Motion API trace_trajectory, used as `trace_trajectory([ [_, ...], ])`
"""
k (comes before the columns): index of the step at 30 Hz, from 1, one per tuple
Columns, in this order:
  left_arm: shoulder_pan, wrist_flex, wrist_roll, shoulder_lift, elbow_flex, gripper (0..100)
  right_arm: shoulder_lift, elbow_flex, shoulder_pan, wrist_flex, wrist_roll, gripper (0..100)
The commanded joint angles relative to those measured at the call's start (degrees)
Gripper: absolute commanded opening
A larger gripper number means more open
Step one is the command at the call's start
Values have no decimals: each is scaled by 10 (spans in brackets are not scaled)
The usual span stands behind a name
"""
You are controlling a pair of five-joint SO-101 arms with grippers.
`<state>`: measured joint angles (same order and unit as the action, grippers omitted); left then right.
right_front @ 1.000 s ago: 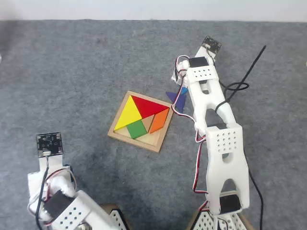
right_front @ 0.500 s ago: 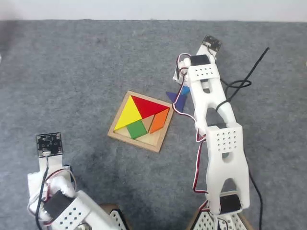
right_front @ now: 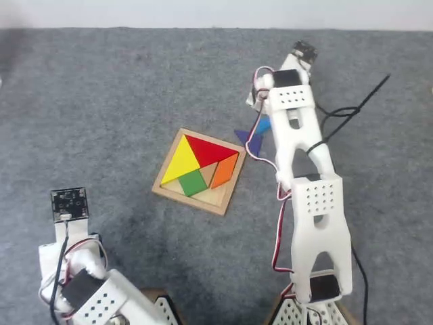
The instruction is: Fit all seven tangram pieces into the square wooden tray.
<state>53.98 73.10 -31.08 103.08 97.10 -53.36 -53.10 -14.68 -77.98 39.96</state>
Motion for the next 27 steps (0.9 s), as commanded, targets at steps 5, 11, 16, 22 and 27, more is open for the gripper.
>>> trace_trajectory([
  [5, 2, 1, -6, 9, -7, 240, 9, -28, -21, 36, -9, 177],
  [11, 2, 1, -6, 9, -7, 240, -23, -32, -20, 21, -11, 201],
  [16, 2, 1, -6, 9, -7, 240, -41, -33, -21, 26, 1, 262],
  [22, 2, 1, -6, 9, -7, 240, -47, -32, -3, 21, 2, 214],
  [27, 2, 1, -6, 9, -7, 240, -47, -30, 9, -16, 4, 143],
])
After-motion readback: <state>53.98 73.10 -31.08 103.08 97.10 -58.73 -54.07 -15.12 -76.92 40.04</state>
